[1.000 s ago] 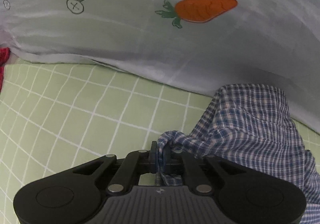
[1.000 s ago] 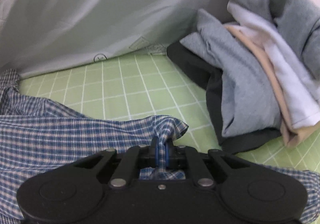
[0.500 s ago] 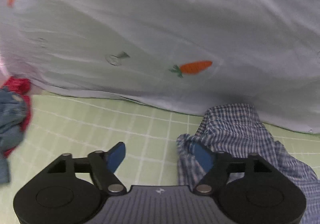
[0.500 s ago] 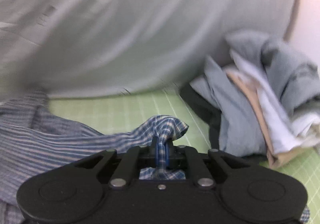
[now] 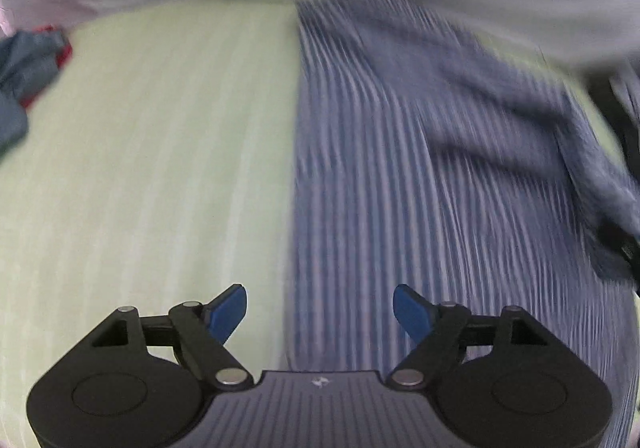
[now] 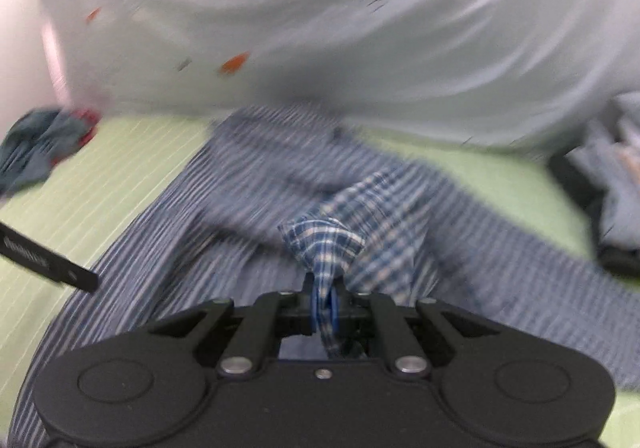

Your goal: Fold clothes

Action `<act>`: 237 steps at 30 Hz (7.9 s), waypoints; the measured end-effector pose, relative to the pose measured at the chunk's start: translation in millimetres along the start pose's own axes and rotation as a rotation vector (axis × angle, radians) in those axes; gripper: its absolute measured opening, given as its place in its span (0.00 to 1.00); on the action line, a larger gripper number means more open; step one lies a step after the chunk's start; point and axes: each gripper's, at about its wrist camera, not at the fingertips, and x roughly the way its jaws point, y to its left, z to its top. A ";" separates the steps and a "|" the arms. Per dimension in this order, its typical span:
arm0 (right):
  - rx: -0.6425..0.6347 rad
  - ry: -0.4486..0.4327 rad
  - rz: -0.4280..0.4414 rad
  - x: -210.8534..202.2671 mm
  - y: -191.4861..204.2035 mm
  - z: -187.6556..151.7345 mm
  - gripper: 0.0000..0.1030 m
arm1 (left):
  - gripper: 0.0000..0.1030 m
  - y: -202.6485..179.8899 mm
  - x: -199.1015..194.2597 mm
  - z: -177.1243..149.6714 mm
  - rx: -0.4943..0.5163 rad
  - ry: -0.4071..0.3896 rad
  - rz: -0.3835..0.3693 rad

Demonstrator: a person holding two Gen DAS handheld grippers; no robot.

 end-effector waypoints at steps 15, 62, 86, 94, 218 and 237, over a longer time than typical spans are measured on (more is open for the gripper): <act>0.098 0.117 -0.007 -54.3 7.2 -78.9 0.92 | 0.79 -34.3 -19.2 -39.2 -0.015 -0.026 -0.118; 0.197 0.195 -0.198 -52.7 -49.1 -137.3 1.00 | 0.05 -57.7 -73.6 -78.1 -0.111 -0.032 -0.413; 0.218 0.193 -0.240 -49.4 -38.5 -135.6 1.00 | 0.34 4.7 -44.1 -103.5 -0.314 0.112 -0.153; 0.268 0.198 -0.211 -44.4 -58.2 -126.8 1.00 | 0.61 -20.6 -62.4 -68.8 -0.224 -0.009 -0.074; 0.258 0.111 -0.418 15.4 -158.5 -25.4 0.98 | 0.07 -177.7 -39.8 158.3 0.084 -0.485 -0.040; 0.249 0.184 -0.427 -33.4 -80.3 -51.8 0.98 | 0.58 -10.4 -7.0 39.7 -0.221 -0.128 0.076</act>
